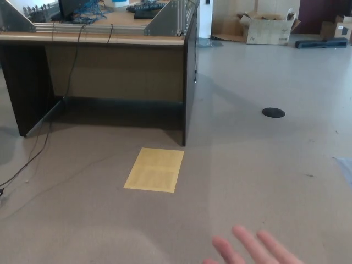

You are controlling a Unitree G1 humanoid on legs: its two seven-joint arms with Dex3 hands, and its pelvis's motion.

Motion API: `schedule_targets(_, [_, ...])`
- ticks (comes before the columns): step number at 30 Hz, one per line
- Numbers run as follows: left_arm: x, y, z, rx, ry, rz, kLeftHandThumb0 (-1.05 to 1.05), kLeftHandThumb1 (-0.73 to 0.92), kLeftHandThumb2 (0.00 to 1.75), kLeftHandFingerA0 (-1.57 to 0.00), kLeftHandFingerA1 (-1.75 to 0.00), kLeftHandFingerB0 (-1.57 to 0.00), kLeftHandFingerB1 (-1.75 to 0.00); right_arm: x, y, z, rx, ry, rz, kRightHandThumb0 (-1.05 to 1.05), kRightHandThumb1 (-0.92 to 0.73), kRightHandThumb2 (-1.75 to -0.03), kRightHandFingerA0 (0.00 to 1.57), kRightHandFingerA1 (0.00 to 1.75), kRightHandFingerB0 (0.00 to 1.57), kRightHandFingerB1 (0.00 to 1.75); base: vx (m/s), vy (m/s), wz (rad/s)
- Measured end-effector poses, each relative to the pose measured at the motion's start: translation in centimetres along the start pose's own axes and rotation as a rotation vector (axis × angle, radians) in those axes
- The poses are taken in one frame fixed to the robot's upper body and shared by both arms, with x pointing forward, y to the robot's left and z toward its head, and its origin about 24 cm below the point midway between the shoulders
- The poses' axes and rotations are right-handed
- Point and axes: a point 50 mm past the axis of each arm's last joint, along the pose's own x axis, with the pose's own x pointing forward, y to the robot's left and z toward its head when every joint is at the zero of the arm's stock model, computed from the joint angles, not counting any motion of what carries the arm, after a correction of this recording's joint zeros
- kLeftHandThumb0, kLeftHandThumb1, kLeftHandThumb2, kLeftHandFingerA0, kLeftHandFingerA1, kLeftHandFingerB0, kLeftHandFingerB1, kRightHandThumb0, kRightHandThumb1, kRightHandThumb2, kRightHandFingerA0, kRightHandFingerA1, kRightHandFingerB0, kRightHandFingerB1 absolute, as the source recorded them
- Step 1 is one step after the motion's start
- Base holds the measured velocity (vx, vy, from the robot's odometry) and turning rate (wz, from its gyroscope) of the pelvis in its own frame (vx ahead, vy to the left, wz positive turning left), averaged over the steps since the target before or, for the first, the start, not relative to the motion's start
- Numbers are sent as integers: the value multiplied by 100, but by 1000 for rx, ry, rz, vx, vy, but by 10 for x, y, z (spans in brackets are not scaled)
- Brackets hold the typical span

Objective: The robot extends its left hand to pick up an emotional support dumpling from the palm of a person and brings its hand down by its side. Then it extends its arm again to hand the dumpling back to the person.

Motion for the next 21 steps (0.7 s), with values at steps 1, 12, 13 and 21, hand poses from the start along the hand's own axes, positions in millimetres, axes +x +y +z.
schedule_targets(1, [6, -8, 10, 52, -11, -25, -10, 87, 69, -73, -156, -77, -100, 0, 0, 0, 1, 1, 1, -29, -56, -57, 82, 69, 79, 52, 0, 0, 0])
schedule_targets(12, [73, -167, 73, 545, -91, -498, -14, 76, 62, -83, -140, -92, -71, 3, 4, 6, 8, -11, 1, -29, -57, -56, 82, 82, 78, 52, 0, 0, 0])
schedule_targets(13, [75, -178, 71, 568, -87, -532, -15, 72, 64, -84, -142, -95, -71, 3, 4, 6, 8, -11, 1, -29, -56, -57, 83, 77, 77, 51, 0, 0, 0])
schedule_targets(21, [89, -281, 4, 673, -6, -890, -12, 76, 63, -84, -145, -87, -85, 5, 4, 9, 14, -22, -3, -29, -57, -57, 82, 66, 77, 51, 0, 0, 0])
